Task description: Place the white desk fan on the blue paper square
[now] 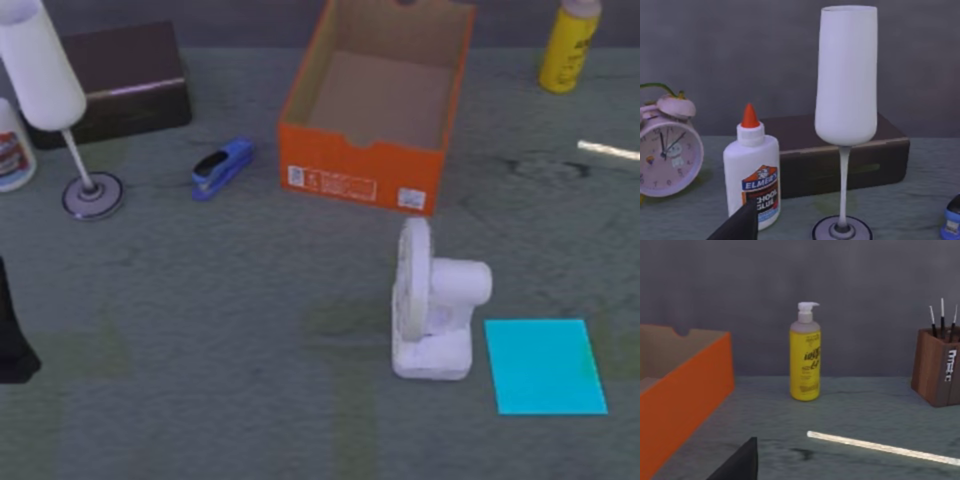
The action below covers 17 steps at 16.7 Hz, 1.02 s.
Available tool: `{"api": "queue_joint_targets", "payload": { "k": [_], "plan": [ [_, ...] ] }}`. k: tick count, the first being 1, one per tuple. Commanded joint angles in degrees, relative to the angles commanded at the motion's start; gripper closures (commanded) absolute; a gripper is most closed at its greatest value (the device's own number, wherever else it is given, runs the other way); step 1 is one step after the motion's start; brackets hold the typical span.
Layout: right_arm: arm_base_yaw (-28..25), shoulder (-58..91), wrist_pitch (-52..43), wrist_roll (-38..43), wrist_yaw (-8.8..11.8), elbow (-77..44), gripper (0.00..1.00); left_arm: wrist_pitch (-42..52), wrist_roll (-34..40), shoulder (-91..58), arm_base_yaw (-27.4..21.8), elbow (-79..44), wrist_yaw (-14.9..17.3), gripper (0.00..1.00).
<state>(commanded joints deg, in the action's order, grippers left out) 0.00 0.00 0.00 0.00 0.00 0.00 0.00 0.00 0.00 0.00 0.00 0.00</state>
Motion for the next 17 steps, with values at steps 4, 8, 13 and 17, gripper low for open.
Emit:
{"api": "queue_joint_targets", "payload": {
  "k": [4,8,13,17],
  "plan": [
    [-0.7,1.7,-1.6,0.7,0.0,-1.7,0.00,0.0,0.0,0.0,0.0,0.0,0.0,0.00],
    [-4.5,12.5,-10.4,4.9,0.0,-12.1,0.00,0.0,0.0,0.0,0.0,0.0,0.0,0.00],
    [-12.2,37.5,-28.5,13.7,-0.2,-35.6,0.00,0.0,0.0,0.0,0.0,0.0,0.0,0.00],
    [-19.6,62.1,-45.5,22.0,-0.3,-58.8,0.00,0.0,0.0,0.0,0.0,0.0,0.0,0.00]
  ]
}}
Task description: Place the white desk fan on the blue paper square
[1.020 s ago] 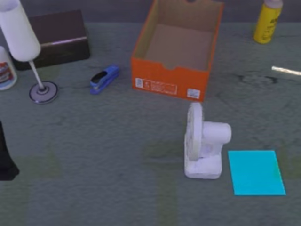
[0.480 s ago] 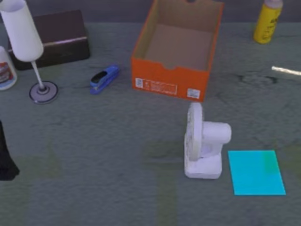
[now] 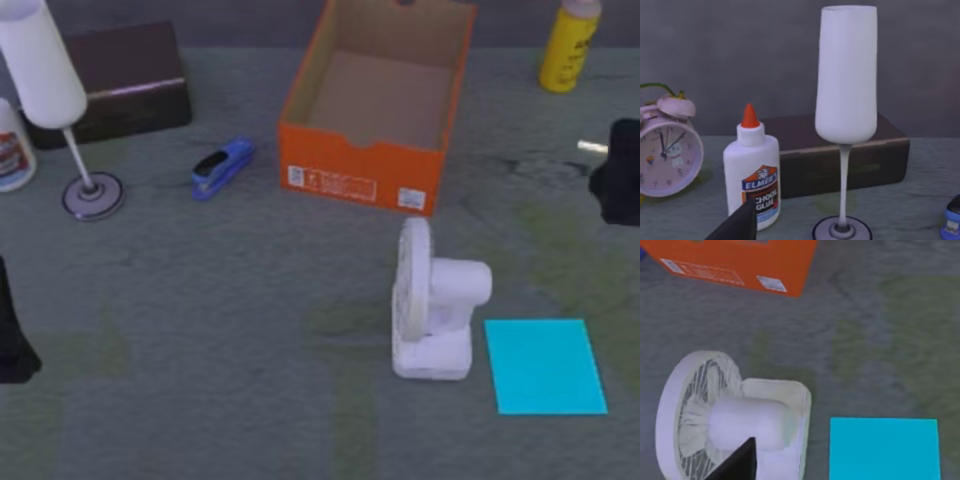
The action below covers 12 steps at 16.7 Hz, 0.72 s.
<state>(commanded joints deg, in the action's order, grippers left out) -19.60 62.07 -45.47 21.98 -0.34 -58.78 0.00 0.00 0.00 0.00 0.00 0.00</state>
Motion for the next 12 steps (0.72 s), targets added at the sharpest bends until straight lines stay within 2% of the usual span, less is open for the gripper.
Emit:
{"api": "queue_joint_targets", "payload": {
  "k": [6,12],
  "plan": [
    [-10.4,35.3,-23.4,11.5,0.0,-32.7,0.00,0.0,0.0,0.0,0.0,0.0,0.0,0.00],
    [-17.0,56.0,-37.1,18.4,0.2,-53.6,0.00,0.0,0.0,0.0,0.0,0.0,0.0,0.00]
  ]
}}
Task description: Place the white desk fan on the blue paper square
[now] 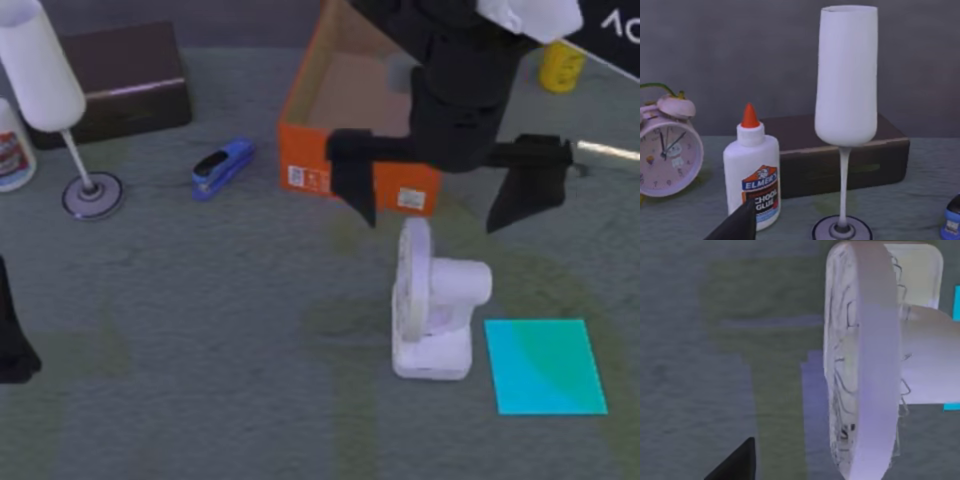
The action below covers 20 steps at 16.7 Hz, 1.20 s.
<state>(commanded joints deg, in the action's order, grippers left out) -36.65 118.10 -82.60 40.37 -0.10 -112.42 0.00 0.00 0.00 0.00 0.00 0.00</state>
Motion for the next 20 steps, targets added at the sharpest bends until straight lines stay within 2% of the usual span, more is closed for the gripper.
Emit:
{"api": "queue_joint_targets", "payload": {
  "k": [8,15,20],
  "plan": [
    [-0.8,2.6,-1.7,1.0,0.1,-2.7,0.00,0.0,0.0,0.0,0.0,0.0,0.0,0.00],
    [-1.1,2.1,8.4,1.1,0.0,7.9,0.00,0.0,0.0,0.0,0.0,0.0,0.0,0.00],
    [-1.2,2.1,9.6,1.1,0.0,9.2,0.00,0.0,0.0,0.0,0.0,0.0,0.0,0.00]
  ]
}}
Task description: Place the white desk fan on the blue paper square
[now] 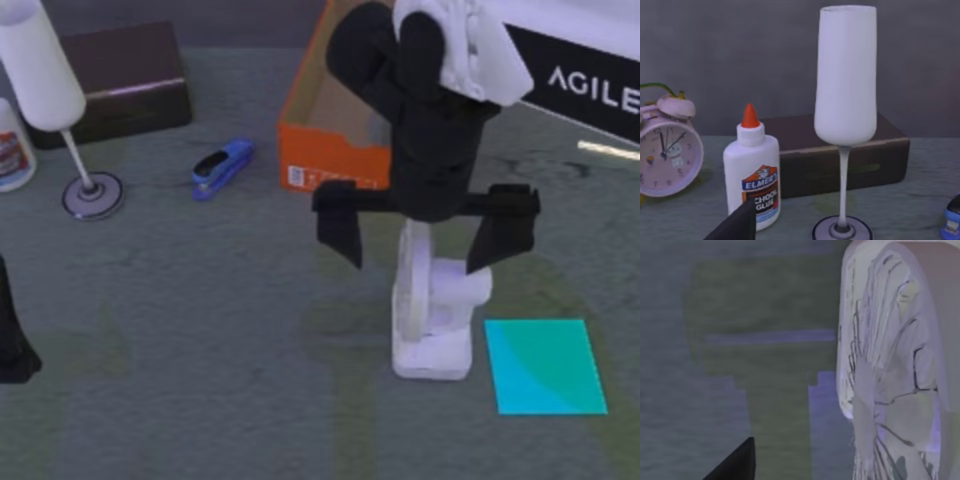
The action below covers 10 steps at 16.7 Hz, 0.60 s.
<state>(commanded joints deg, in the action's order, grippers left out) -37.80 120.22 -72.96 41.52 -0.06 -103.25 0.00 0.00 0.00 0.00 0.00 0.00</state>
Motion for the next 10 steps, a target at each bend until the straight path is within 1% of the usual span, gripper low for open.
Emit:
{"api": "queue_joint_targets", "payload": {
  "k": [10],
  "plan": [
    [0.0,0.0,0.0,0.0,0.0,0.0,0.75,0.0,0.0,0.0,0.0,0.0,0.0,0.00]
  ]
}}
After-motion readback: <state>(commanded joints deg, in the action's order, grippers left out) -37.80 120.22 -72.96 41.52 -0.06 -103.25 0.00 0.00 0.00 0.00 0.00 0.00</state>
